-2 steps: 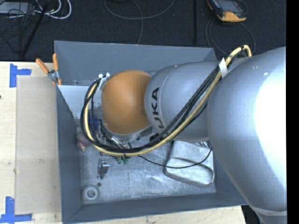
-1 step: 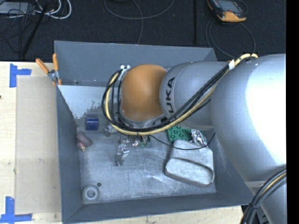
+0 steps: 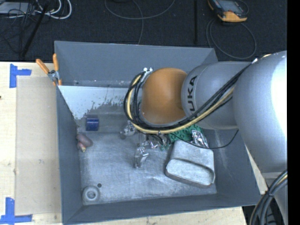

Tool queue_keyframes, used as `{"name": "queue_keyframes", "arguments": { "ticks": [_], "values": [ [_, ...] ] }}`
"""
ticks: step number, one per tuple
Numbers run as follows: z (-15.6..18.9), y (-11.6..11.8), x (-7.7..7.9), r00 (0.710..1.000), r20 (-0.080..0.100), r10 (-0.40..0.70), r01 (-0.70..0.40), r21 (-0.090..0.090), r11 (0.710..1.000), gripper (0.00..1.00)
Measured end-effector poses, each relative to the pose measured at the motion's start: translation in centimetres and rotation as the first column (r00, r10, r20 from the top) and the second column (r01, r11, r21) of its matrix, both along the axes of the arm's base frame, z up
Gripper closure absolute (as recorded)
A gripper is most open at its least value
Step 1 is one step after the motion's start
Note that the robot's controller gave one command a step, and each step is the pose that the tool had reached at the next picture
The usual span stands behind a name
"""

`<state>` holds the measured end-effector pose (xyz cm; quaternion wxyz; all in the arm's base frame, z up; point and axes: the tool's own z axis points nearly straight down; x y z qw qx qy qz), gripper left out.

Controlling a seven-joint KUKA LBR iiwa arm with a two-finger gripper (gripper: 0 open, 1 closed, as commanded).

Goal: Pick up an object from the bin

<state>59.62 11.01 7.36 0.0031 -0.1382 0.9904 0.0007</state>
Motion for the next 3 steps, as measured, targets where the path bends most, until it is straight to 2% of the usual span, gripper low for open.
{"name": "queue_keyframes", "arguments": {
  "ticks": [1, 2, 3],
  "values": [
    [0.0, -5.3, 0.3, 0.997, 0.002, 0.079, -0.079, 0.002, 0.997, 0.00],
    [5.7, -10.8, 1.3, 0.986, 0.000, 0.169, -0.169, -0.005, 0.986, 0.00],
    [2.6, -14.9, 2.6, 0.990, 0.011, 0.139, -0.139, 0.001, 0.990, 0.00]
  ]
}}
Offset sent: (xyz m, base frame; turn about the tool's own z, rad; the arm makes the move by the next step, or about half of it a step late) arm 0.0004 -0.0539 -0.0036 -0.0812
